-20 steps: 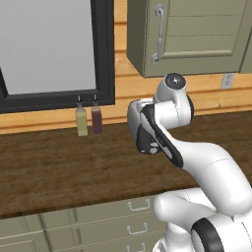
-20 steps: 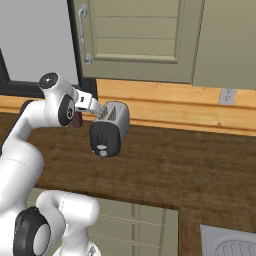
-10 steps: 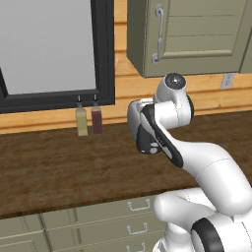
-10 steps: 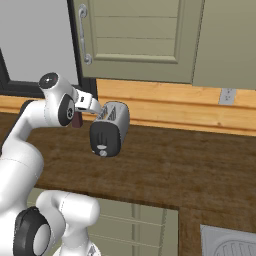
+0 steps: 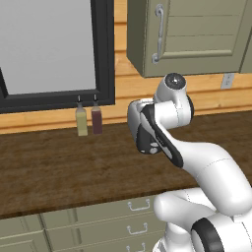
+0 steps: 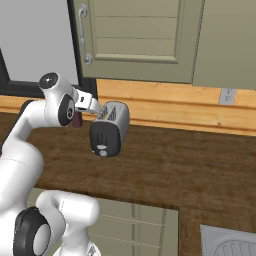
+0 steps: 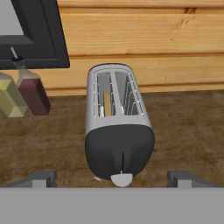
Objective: Start the toaster. Once the lever pops up, take the bread to the plate on the dining counter.
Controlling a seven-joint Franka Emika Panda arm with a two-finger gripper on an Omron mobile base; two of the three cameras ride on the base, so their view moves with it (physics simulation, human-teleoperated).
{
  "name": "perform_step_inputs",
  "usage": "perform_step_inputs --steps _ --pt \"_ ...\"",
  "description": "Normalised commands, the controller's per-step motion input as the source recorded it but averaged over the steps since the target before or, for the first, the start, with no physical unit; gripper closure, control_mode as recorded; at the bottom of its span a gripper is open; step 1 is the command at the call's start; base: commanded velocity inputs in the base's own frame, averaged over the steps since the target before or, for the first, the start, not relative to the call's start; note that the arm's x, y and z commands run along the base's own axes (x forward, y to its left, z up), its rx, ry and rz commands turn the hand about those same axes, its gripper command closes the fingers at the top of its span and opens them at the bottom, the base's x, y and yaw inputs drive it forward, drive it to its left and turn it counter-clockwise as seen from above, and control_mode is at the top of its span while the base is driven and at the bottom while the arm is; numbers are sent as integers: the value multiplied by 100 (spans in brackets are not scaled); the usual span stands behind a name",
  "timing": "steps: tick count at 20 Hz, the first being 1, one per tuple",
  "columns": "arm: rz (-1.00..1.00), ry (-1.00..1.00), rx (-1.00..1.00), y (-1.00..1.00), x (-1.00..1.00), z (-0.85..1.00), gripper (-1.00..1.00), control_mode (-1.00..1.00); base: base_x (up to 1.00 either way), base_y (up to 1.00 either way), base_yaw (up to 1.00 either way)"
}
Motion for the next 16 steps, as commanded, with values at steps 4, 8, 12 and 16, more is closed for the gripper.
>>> perform_step_inputs --steps 4,8,12,16 --pt "0 0 0 0 0 0 -100 -100 0 0 0" --pt "0 0 0 0 0 0 -100 -100 0 0 0" --pt "0 0 0 0 0 0 -100 -100 0 0 0" --pt "0 0 0 0 0 0 -100 -100 0 0 0"
